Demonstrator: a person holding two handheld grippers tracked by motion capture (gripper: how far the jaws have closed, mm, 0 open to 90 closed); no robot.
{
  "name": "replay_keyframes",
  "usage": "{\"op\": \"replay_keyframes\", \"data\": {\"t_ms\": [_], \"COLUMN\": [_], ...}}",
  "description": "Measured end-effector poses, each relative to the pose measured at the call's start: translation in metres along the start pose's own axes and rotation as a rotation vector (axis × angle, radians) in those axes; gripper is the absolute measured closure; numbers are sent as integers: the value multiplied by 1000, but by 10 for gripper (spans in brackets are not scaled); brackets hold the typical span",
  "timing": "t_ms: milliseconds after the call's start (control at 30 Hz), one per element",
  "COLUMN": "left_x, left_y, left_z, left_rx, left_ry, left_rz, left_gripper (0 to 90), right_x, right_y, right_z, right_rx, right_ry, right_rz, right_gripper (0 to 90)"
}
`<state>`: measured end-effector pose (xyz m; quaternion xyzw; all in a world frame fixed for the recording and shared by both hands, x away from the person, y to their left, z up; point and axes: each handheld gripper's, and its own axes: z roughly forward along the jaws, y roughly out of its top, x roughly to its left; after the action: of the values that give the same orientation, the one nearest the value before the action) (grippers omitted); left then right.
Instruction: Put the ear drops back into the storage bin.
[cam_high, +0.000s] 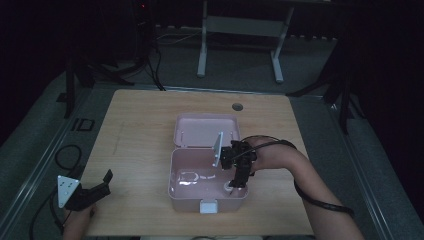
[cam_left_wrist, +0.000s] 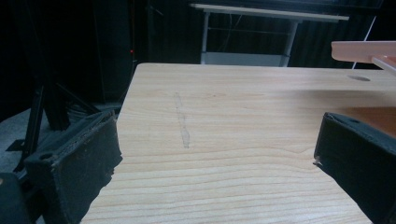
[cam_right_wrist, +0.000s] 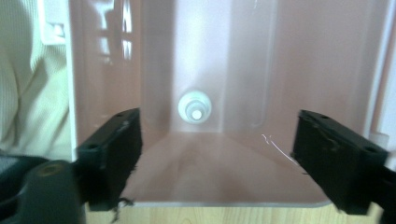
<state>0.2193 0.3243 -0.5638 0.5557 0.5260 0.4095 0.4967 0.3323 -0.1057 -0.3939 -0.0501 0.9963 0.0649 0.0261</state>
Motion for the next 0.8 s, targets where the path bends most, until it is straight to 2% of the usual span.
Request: {"op": "replay_keyframes", "data": {"t_ms": [100,233,333,633,800], "left_x": [0,0,0,0,0], "left_y": [0,0,0,0,0], "left_z": [0,0,0,0,0], "left_rx": [0,-1,-2,0,-1], "left_ry": [-1,-1,-1,-4,-3], "left_rz": [-1,-1,-2,2,-2], "left_gripper": [4,4,4,4,4], "right_x": [-1,-8,-11,-13,-15], "right_y": [-7,-17,-26,-62,-83], "right_z": [-5,-13,-20,-31,-24], "right_rx": [-39,-116,-152,-198,-186], "right_ry": [-32,-75,-129,-189,-184], "right_rz": [13,69,93,152,207], "right_gripper": [133,136,136,137,138]}}
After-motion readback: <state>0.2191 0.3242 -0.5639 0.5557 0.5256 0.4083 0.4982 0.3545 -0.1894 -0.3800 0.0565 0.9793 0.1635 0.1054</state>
